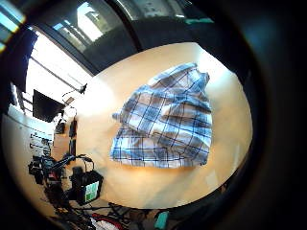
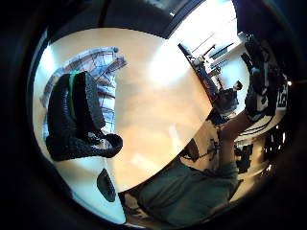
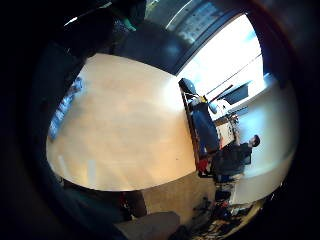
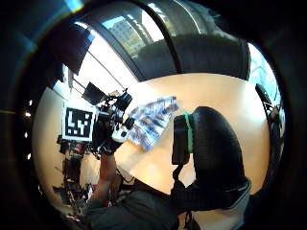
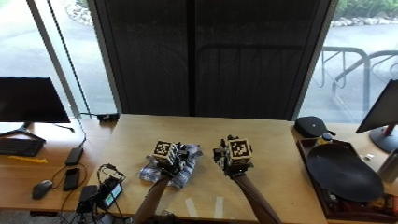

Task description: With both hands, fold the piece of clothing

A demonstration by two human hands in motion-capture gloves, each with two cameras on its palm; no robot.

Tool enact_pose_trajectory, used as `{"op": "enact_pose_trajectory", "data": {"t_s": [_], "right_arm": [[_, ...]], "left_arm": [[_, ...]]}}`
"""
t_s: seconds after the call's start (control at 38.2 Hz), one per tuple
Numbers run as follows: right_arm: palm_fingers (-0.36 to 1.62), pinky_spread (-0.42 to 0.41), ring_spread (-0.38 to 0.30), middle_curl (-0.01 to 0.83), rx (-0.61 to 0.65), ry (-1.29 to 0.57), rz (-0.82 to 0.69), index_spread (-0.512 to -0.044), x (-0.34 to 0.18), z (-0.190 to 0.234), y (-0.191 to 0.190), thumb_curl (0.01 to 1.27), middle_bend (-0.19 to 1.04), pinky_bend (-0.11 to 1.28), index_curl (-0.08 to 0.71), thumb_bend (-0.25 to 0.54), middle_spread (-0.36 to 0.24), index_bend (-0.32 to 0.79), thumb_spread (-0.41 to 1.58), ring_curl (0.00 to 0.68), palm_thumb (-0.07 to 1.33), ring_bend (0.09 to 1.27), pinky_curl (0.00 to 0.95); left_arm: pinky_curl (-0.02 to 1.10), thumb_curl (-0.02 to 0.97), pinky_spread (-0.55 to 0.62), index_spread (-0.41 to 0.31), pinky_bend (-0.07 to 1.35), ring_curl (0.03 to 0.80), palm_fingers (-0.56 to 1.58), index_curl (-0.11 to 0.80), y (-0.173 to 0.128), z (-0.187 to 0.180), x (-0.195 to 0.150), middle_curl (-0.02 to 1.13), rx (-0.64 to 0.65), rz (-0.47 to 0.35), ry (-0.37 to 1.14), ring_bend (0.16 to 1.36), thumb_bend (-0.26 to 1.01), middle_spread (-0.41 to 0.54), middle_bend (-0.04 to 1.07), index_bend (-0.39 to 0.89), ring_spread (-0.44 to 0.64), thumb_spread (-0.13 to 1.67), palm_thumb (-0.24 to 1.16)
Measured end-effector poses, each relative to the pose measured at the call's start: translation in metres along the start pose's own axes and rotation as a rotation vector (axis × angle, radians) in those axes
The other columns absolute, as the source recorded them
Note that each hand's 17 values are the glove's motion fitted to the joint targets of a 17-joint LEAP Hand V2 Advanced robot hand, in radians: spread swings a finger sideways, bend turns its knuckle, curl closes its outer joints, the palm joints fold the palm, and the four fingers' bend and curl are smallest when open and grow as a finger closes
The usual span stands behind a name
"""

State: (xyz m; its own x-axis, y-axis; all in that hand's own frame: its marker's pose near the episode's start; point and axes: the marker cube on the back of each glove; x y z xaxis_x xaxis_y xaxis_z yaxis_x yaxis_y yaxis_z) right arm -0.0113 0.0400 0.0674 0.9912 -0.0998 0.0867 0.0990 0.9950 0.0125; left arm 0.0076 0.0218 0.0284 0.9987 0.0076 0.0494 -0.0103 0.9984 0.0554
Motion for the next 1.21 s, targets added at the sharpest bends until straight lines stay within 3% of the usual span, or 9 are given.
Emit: {"op": "enact_pose_trajectory", "data": {"t_s": [0.08,0.29,0.39,0.45,0.5,0.71,0.94,1.02,1.21], "right_arm": [[0.26,0.28,0.149,0.138,-0.009,-0.015,-0.009,-0.351,0.002,-0.017,0.005,0.25,0.15,0.66,0.269,0.221,0.026,0.18,1.29,0.212,0.43,0.36,0.307],[0.25,0.282,0.145,0.158,-0.031,-0.058,-0.059,-0.354,-0.017,0.007,0.027,0.28,0.15,0.66,0.291,0.187,0.025,0.18,1.32,0.23,0.44,0.36,0.319],[0.25,0.28,0.145,0.165,-0.048,-0.092,-0.079,-0.356,-0.025,0.029,0.036,0.29,0.15,0.67,0.299,0.17,0.025,0.17,1.33,0.236,0.44,0.36,0.325],[0.25,0.281,0.145,0.171,-0.059,-0.11,-0.091,-0.356,-0.029,0.038,0.037,0.3,0.15,0.68,0.301,0.161,0.025,0.17,1.34,0.239,0.44,0.36,0.328],[0.25,0.281,0.145,0.174,-0.063,-0.122,-0.098,-0.356,-0.031,0.045,0.037,0.3,0.15,0.68,0.304,0.155,0.025,0.17,1.34,0.241,0.45,0.37,0.33],[0.24,0.277,0.144,0.187,0.075,0.007,-0.068,-0.357,-0.022,0.062,0.013,0.32,0.15,0.68,0.313,0.128,0.025,0.17,1.35,0.253,0.46,0.37,0.337],[0.28,0.275,0.143,0.21,-0.031,0.034,-0.071,-0.355,-0.052,0.129,0.014,0.34,0.17,0.66,0.32,0.109,0.015,0.17,1.36,0.261,0.49,0.37,0.337],[0.3,0.271,0.132,0.213,0.041,0.085,-0.087,-0.355,-0.055,0.146,-0.002,0.34,0.16,0.66,0.323,0.102,0.009,0.17,1.37,0.268,0.5,0.38,0.338],[0.35,0.267,0.095,0.222,0.001,0.104,-0.089,-0.35,-0.051,0.157,-0.005,0.35,0.15,0.64,0.332,0.09,-0.002,0.17,1.37,0.279,0.53,0.39,0.337]], "left_arm": [[0.23,0.24,0.32,-0.11,0.44,0.233,0.38,0.249,0.001,0.0,0.005,0.29,-0.013,0.003,0.046,0.46,0.29,0.03,0.2,0.16,0.27,1.38,0.37],[0.25,0.266,0.33,-0.111,0.44,0.25,0.38,0.276,0.002,0.042,-0.032,0.32,-0.048,-0.114,-0.009,0.46,0.27,0.031,0.19,0.16,0.28,1.41,0.36],[0.26,0.203,0.35,-0.114,0.44,0.261,0.32,0.278,0.033,0.083,-0.044,0.33,-0.378,-0.219,-0.045,0.48,0.09,0.031,0.17,0.13,0.28,1.33,0.09],[0.27,0.176,0.37,-0.121,0.45,0.273,0.11,0.276,0.041,0.094,-0.045,0.33,-0.537,-0.244,0.016,0.47,0.01,0.042,0.14,0.11,0.3,1.29,-0.04],[0.28,0.168,0.41,-0.132,0.43,0.289,-0.08,0.274,0.044,0.097,-0.046,0.34,-0.578,-0.258,0.035,0.46,-0.03,0.056,0.14,0.11,0.32,1.25,-0.08],[0.24,0.164,0.46,-0.145,0.36,0.259,0.05,0.293,0.036,0.102,-0.044,0.33,-0.406,-0.214,0.065,0.47,-0.05,0.04,0.2,0.18,0.33,1.19,-0.06],[0.23,0.184,0.48,-0.139,0.32,0.266,0.13,0.334,0.035,0.098,-0.042,0.34,-0.354,-0.202,0.043,0.47,-0.02,0.032,0.2,0.2,0.32,1.19,0.0],[0.23,0.196,0.47,-0.136,0.31,0.269,0.18,0.345,0.031,0.098,-0.043,0.35,-0.314,-0.187,0.048,0.48,0.0,0.032,0.2,0.19,0.31,1.21,0.02],[0.25,0.216,0.46,-0.127,0.32,0.279,0.22,0.355,0.016,0.101,-0.056,0.36,-0.163,-0.152,-0.031,0.49,0.0,0.03,0.19,0.17,0.29,1.25,0.07]]}}
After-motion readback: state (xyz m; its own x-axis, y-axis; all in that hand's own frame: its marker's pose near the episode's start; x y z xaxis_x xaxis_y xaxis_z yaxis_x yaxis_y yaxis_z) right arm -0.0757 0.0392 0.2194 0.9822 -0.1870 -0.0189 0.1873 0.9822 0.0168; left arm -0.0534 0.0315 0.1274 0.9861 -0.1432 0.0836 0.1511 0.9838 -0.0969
